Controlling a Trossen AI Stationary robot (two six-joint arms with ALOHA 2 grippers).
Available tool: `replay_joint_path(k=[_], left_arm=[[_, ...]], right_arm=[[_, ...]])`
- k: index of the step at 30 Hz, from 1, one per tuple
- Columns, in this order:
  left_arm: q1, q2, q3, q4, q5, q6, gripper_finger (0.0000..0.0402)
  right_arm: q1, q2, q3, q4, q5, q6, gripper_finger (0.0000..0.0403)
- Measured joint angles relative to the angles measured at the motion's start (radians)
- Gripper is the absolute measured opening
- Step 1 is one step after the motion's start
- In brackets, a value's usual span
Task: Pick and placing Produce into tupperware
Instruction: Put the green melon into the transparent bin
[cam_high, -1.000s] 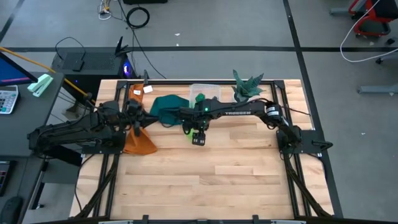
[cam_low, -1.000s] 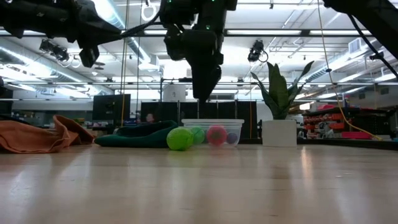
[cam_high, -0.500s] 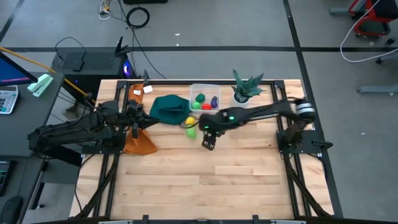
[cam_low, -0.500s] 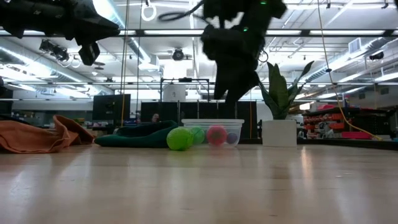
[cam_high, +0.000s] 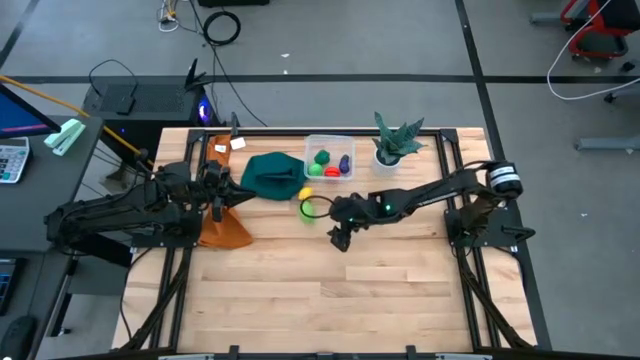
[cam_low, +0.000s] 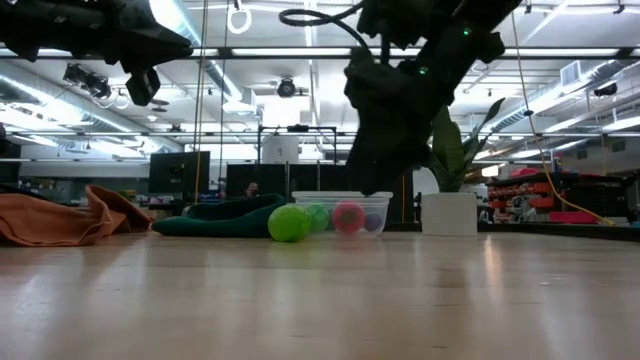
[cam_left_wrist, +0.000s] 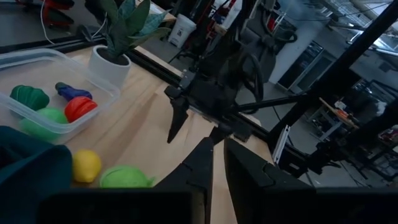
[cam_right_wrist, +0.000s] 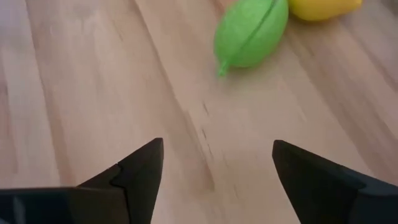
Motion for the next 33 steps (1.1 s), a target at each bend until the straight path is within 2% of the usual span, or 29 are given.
replay_joint_path(k=[6, 11, 21, 33], left_arm=[[0.000, 0.000, 0.000, 0.000, 0.000, -0.004, 0.0048], [-0.001, 0.000, 0.000, 0.000, 0.000, -0.005, 0.0047], [0.000, 0.000, 0.000, -0.002, 0.000, -0.005, 0.0042], [0.000, 0.000, 0.000, -0.001, 0.000, -0.006, 0.0051]], right_arm=[[-0.002, 0.065, 0.044, 0.036, 0.113, 0.006, 0.0282], [-0.002, 0.099, 0.059, 0.039, 0.206, 0.104, 0.0286], [-0.002, 0.138, 0.058, 0.172, 0.190, 0.135, 0.0286], [-0.010, 0.139, 0.058, 0.200, 0.207, 0.165, 0.0286]])
